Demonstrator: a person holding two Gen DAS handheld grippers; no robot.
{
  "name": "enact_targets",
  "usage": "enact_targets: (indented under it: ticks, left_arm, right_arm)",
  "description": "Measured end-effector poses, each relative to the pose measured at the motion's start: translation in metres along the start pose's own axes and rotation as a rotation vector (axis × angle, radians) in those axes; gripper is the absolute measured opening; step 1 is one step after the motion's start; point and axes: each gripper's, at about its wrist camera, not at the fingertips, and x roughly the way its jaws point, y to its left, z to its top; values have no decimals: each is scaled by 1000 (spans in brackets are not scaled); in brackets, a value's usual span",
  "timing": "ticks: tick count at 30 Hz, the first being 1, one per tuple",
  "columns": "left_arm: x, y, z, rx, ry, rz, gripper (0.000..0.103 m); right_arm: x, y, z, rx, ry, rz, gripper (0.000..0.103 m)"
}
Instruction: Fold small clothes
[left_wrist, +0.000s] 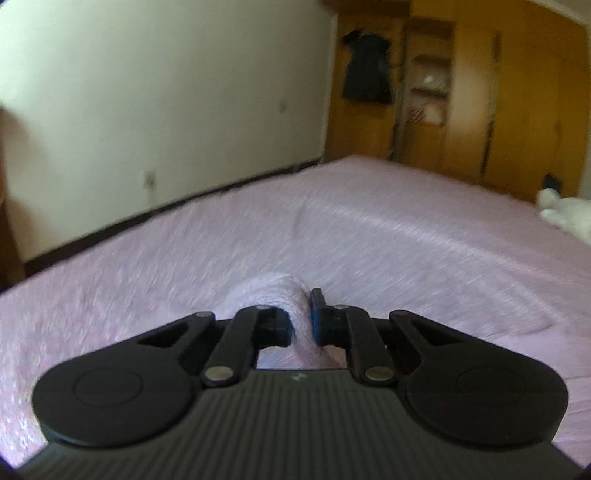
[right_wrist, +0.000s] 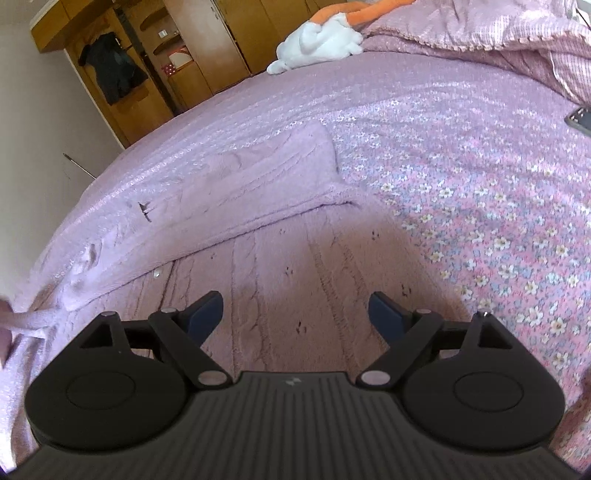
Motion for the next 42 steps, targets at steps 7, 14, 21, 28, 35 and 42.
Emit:
enact_targets:
  ticks: [7, 14, 21, 28, 35, 42]
  left_arm:
    - [-45, -68, 29, 51, -101, -184, 11]
    - [-62, -146, 14, 128, -102, -317, 11]
    - [-59, -206, -31, 157, 3, -412, 11]
    - [-43, -242, -77, 228, 161, -429, 12]
    - [-43, -254, -113, 291, 331, -467, 28]
    - [-71, -232, -115, 317, 325, -474, 46]
  right_arm:
    - [-13, 3, -4, -102, -65, -58, 90]
    - [-20, -2, -1, -104, -61, -13, 90]
    - [-21, -15, -2, -78, -56, -10, 90]
    - [-25, -29, -2, -44, -60, -7, 90]
    - [-26, -33, -4, -28, -58, 9, 90]
    - [-24, -23, 4, -21, -47, 64, 90]
